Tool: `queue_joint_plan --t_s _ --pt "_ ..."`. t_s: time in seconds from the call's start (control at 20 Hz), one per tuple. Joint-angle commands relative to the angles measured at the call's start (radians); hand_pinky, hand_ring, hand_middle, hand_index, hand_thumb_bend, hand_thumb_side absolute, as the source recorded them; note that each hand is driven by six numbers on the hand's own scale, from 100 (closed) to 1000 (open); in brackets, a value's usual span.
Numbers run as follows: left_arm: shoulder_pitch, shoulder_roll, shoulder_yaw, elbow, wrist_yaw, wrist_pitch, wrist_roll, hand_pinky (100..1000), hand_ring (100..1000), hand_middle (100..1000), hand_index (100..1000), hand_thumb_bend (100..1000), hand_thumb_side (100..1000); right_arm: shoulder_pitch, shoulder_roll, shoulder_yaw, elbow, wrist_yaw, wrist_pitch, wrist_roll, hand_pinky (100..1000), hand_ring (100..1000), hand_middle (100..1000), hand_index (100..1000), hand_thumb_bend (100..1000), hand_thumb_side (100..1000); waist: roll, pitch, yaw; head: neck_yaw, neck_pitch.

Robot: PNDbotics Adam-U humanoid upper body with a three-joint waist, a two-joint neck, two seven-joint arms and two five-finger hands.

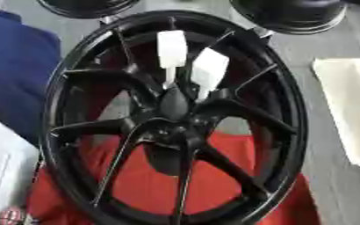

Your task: Pull the pin out of the wheel hub.

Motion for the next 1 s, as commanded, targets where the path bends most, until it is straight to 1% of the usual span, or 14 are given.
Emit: queue_joint_plan --t_s 0.05,0.75,0.9,0.95,1.0 --pt "-0.011 0.012 0.002 -0.020 -0.005 -0.004 0.000 695 731 608 699 100 787 -0.013 -0.026 -0.009 -0.020 0.001 -0.001 0.003 806 647 620 711 100 594 0.002 -0.016 0.001 0.001 -0.012" --pt "-0.013 0.014 -0.001 -0.020 -0.004 -0.004 -0.004 695 732 610 699 100 788 -0.014 -0.039 -0.008 -0.019 0.002 -0.008 0.004 808 650 622 713 100 587 -0.004 -0.020 0.004 0.025 -0.019" --pt "-0.014 0.018 -0.003 -0.020 -0.003 -0.003 -0.006 695 733 610 699 100 787 -0.018 -0.071 -0.005 -0.017 0.012 -0.017 0.014 811 658 629 720 100 574 -0.006 -0.023 0.006 0.033 -0.025" --pt "-0.014 0.019 -0.004 -0.020 -0.003 -0.003 -0.007 696 733 610 699 100 786 -0.022 -0.092 -0.002 -0.018 0.021 -0.026 0.027 813 667 633 727 100 611 -0.008 -0.025 0.007 0.034 -0.026" --pt "-0.014 0.021 -0.004 -0.020 -0.003 -0.003 -0.007 696 733 610 699 100 786 -0.027 -0.114 0.001 -0.017 0.032 -0.037 0.043 813 668 637 727 100 555 -0.009 -0.026 0.007 0.035 -0.026"
